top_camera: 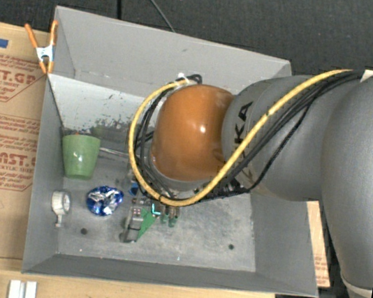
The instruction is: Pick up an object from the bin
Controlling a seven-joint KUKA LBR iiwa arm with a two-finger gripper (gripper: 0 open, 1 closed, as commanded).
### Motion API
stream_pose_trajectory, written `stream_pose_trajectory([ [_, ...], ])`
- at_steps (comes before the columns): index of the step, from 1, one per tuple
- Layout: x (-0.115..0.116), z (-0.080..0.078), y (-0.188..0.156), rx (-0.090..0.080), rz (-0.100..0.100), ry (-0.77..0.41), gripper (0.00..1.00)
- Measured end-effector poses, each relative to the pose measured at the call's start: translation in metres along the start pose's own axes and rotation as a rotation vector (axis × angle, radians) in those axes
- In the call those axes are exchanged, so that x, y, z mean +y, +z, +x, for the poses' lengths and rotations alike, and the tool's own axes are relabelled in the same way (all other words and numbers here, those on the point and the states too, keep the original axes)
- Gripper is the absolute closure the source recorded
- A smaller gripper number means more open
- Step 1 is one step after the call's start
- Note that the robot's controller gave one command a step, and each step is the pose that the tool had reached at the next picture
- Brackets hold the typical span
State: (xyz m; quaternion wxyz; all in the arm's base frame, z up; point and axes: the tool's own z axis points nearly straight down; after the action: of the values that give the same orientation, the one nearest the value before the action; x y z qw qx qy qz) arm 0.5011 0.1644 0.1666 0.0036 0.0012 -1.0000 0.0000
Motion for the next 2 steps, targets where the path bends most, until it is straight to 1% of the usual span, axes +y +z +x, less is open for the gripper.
stream_pose_trajectory([
  [1,-0.013,-0.0682,0.0907,-0.006,0.0,0.074,0.0],
  [2,-0.0118,-0.0677,0.0862,-0.008,-0.002,0.072,1.0],
])
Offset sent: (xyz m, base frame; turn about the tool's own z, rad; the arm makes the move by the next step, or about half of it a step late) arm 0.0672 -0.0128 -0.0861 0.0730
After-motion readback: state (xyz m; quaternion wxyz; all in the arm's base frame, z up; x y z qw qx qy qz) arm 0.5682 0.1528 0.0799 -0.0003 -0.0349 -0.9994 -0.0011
